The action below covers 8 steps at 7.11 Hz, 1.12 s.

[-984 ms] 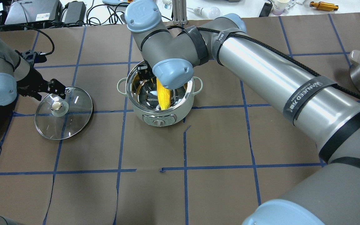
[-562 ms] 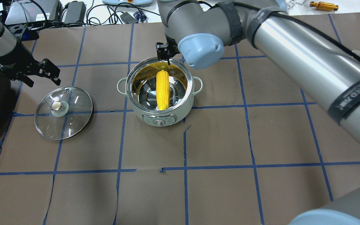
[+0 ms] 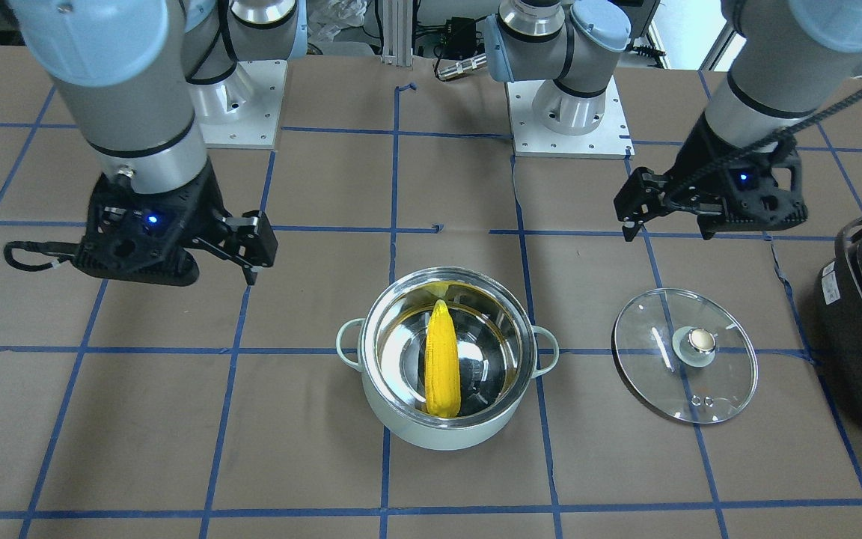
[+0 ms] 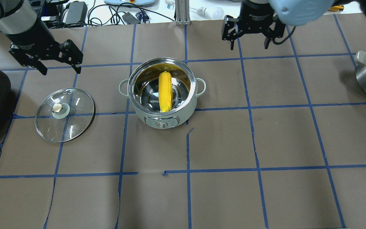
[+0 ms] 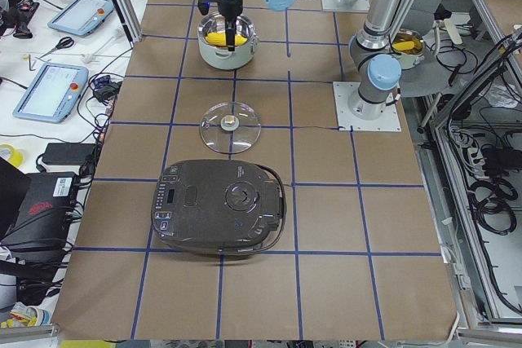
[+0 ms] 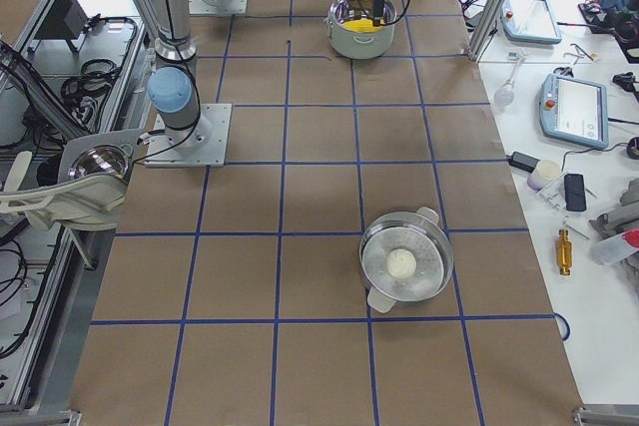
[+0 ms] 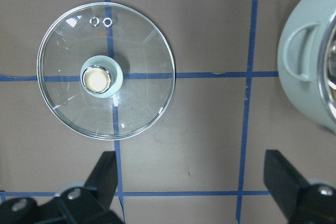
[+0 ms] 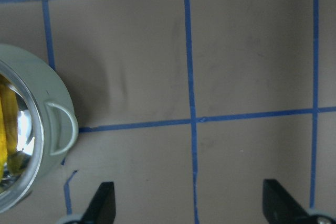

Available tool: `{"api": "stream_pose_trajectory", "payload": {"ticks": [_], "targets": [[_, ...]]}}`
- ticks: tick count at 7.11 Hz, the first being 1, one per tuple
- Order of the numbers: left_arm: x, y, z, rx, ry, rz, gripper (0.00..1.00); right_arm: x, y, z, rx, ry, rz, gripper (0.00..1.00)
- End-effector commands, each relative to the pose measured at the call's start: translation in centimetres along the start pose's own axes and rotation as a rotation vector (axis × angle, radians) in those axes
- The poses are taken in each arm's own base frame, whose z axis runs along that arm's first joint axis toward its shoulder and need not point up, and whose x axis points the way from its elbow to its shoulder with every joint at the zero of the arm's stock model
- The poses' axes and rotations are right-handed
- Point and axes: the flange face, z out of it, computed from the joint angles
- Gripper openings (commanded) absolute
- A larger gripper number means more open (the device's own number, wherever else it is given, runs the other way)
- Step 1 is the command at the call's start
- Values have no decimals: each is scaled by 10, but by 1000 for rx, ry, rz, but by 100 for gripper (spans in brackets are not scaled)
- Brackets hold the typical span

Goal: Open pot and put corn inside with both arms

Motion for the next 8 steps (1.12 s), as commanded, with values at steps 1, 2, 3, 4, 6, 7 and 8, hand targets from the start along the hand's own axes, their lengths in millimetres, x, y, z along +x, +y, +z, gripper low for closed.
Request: {"api": "stream_pose_trajectory", "payload": {"ticks": [1, 2, 3, 4, 6, 7, 8], "targets": [[64, 27, -35, 53, 2, -8, 100, 75, 22, -22, -62, -5, -39, 100], [68, 24, -49, 81, 8, 0, 100, 81, 31, -13, -67, -5, -36, 100], [61, 25, -57, 96, 20, -2, 100, 82, 49, -16, -67, -4, -44, 100], [53, 21, -47, 74, 49, 14, 100, 80, 63, -13, -73, -6, -46, 100], [51, 7, -54, 156, 58, 55, 100, 79, 70, -18, -64, -8, -45, 100], [52, 6, -49, 151, 54, 69, 100, 78, 71, -19, -62, -8, -47, 100], [59, 11, -48, 140, 52, 84, 100, 77, 71, -19, -65, -9, -54, 100]]}}
